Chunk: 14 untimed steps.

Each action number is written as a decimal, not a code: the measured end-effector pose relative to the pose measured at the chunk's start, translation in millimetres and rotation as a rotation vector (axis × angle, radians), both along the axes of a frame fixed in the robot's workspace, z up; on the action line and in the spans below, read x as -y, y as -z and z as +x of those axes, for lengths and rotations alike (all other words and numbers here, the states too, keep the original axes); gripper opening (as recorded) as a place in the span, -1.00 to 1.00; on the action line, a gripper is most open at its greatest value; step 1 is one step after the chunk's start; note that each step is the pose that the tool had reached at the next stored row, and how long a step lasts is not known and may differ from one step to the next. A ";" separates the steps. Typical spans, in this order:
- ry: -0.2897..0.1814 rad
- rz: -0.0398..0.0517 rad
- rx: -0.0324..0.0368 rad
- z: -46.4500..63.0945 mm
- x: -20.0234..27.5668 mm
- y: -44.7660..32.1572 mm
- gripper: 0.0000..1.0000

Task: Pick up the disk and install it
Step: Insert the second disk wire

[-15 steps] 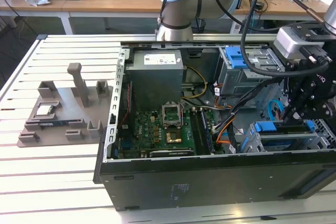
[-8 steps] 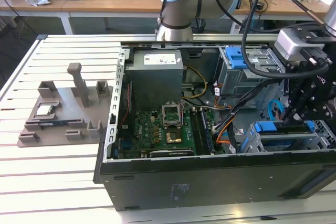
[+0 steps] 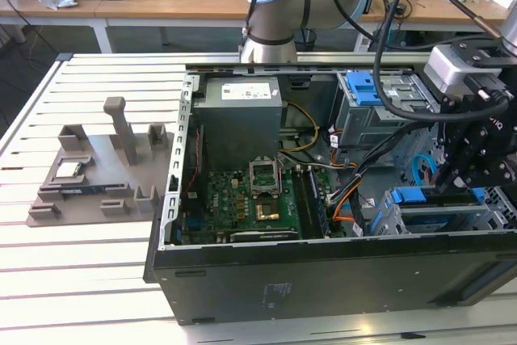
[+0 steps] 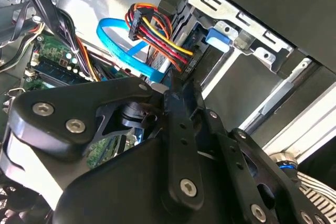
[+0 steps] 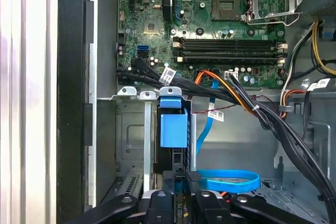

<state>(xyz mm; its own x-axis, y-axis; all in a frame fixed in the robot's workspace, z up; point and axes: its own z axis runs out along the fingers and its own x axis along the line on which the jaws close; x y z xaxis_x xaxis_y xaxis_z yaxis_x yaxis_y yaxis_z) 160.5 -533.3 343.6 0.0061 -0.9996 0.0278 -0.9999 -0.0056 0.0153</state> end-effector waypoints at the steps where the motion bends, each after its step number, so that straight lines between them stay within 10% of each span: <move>1: 0.000 0.0004 0.0000 0.0 0.0 -3.2 -0.53; 14: 0.000 0.0007 0.0000 0.0 -9.8 -73.1 -0.79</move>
